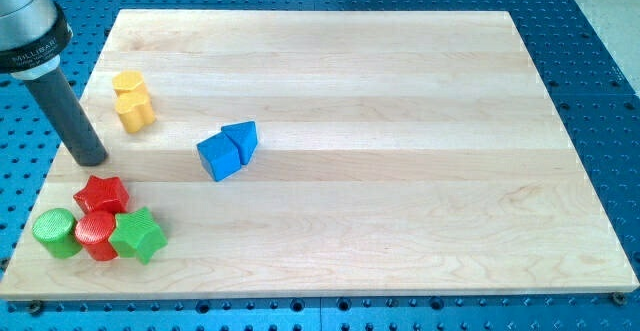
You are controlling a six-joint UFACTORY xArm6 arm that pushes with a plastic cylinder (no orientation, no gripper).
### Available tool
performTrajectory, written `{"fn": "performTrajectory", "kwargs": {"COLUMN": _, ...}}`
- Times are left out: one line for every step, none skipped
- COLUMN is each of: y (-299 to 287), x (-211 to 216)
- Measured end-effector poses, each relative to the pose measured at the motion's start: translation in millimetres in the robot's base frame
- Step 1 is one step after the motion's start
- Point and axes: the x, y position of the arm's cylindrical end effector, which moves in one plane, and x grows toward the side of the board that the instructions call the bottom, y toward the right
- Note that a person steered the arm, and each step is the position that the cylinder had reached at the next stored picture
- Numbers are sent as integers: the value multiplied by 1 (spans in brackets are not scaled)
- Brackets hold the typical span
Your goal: Slide the blue blocks to the center of the board
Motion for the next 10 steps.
{"fn": "performTrajectory", "kwargs": {"y": 0, "x": 0}}
{"fn": "performTrajectory", "kwargs": {"y": 1, "x": 0}}
{"fn": "performTrajectory", "kwargs": {"y": 2, "x": 0}}
{"fn": "performTrajectory", "kwargs": {"y": 4, "x": 0}}
{"fn": "performTrajectory", "kwargs": {"y": 4, "x": 0}}
{"fn": "performTrajectory", "kwargs": {"y": 4, "x": 0}}
{"fn": "performTrajectory", "kwargs": {"y": 4, "x": 0}}
{"fn": "performTrajectory", "kwargs": {"y": 5, "x": 0}}
{"fn": "performTrajectory", "kwargs": {"y": 5, "x": 0}}
{"fn": "performTrajectory", "kwargs": {"y": 5, "x": -1}}
